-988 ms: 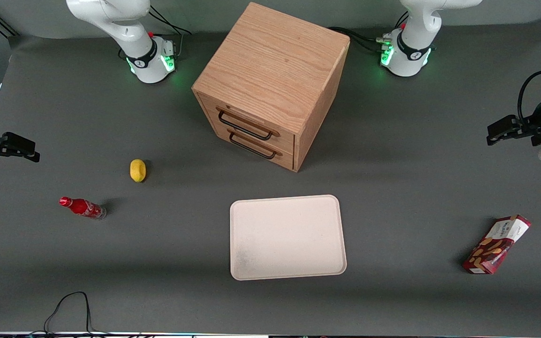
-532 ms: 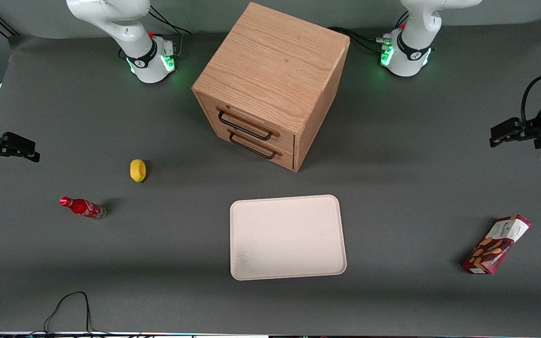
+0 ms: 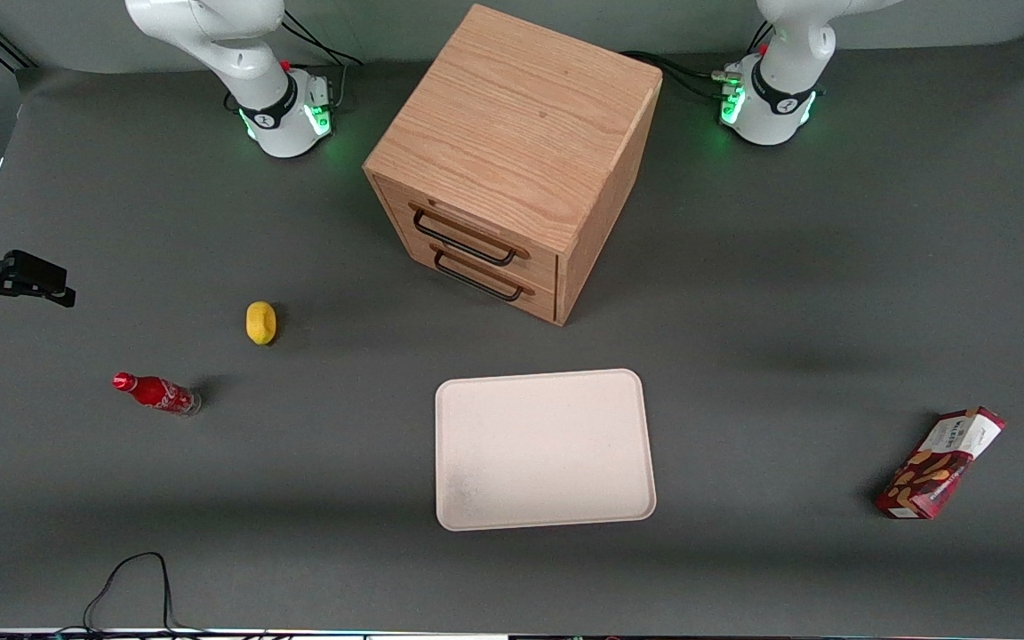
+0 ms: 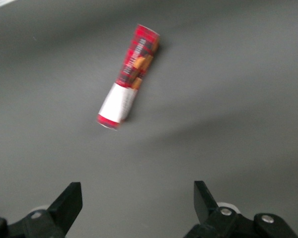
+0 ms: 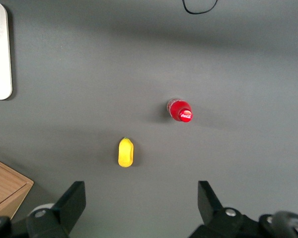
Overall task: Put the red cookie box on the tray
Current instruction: 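Move the left gripper down toward the red plaid cookie box, then lower the open left gripper over the box end and close on it, then lift the cookie box upright with the left gripper, then carry the held box over the white tray with the left gripper, then lower the box onto the tray, open the left gripper, withdraw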
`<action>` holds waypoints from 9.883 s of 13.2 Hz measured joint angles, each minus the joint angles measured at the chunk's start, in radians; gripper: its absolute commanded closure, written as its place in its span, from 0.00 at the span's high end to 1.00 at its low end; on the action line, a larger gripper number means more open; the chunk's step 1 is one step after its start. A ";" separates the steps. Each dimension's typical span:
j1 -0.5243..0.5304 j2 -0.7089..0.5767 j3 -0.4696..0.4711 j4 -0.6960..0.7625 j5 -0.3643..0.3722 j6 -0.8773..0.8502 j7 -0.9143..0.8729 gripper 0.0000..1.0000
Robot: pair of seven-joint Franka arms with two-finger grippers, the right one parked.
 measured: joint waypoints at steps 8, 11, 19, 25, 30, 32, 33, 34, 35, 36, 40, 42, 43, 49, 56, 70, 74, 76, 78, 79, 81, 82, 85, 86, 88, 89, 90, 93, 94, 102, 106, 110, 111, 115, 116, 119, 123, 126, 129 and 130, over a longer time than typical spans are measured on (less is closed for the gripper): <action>0.017 0.147 -0.015 0.120 -0.002 0.026 0.228 1.00; 0.017 0.168 -0.017 0.072 -0.003 0.063 0.235 1.00; 0.019 0.332 -0.017 -0.003 -0.011 0.277 0.236 1.00; 0.007 0.359 -0.021 -0.003 -0.035 0.348 0.216 1.00; -0.010 0.414 -0.023 -0.004 -0.036 0.484 0.205 1.00; -0.009 0.428 -0.022 -0.003 -0.036 0.490 0.205 1.00; -0.009 0.430 -0.021 -0.003 -0.036 0.490 0.205 0.97; -0.009 0.430 -0.021 -0.003 -0.036 0.490 0.205 0.76; -0.009 0.430 -0.021 -0.002 -0.036 0.490 0.205 0.53; -0.009 0.430 -0.021 -0.001 -0.036 0.490 0.205 0.35; -0.009 0.430 -0.021 0.000 -0.036 0.487 0.204 0.00; -0.009 0.430 -0.021 0.000 -0.036 0.484 0.203 0.00; -0.009 0.430 -0.022 0.001 -0.036 0.481 0.203 0.00; -0.020 0.423 -0.022 0.105 -0.036 0.311 0.193 0.00; -0.006 0.302 -0.003 0.261 -0.035 -0.040 -0.120 0.00; -0.005 0.116 -0.015 0.356 0.004 -0.324 -0.402 0.00; -0.037 0.116 -0.021 0.356 0.002 -0.324 -0.586 0.00; -0.047 0.116 -0.048 0.356 -0.004 -0.324 -0.619 0.00; -0.109 0.117 -0.092 0.355 -0.008 -0.322 -0.703 0.00; -0.160 0.119 -0.104 0.353 -0.009 -0.313 -0.754 0.00; -0.266 0.129 -0.115 0.348 -0.008 -0.274 -0.874 0.00; -0.314 0.139 -0.119 0.348 -0.008 -0.253 -0.938 0.00; -0.431 0.180 -0.130 0.348 -0.008 -0.186 -1.101 0.00; -0.465 0.191 -0.133 0.348 -0.009 -0.165 -1.146 0.00; -0.523 0.208 -0.144 0.348 -0.008 -0.124 -1.231 0.00; -0.544 0.214 -0.152 0.348 -0.008 -0.104 -1.267 0.00; -0.561 0.220 -0.158 0.348 -0.008 -0.091 -1.296 0.00; -0.589 0.242 -0.159 0.347 -0.006 -0.084 -1.325 0.00; -0.589 0.253 -0.159 0.345 -0.005 -0.073 -1.325 0.00; -0.588 0.412 -0.157 0.161 0.037 0.269 -1.321 0.00; -0.590 0.474 -0.158 0.158 0.054 0.326 -1.319 0.00; -0.610 0.490 -0.161 0.155 0.056 0.343 -1.318 0.00; -0.611 0.496 -0.161 0.154 0.057 0.356 -1.318 0.00; -0.609 0.510 -0.158 0.154 0.059 0.370 -1.297 0.00; -0.608 0.510 -0.157 0.154 0.059 0.370 -1.291 0.00; -0.606 0.510 -0.157 0.154 0.061 0.371 -1.280 1.00; -0.607 0.502 -0.158 0.171 0.073 0.350 -1.280 1.00; -0.602 0.401 -0.158 0.203 0.071 0.131 -1.280 1.00; -0.580 0.196 -0.157 0.217 0.063 -0.113 -1.276 1.00; -0.568 0.133 -0.157 0.216 0.060 -0.174 -1.257 1.00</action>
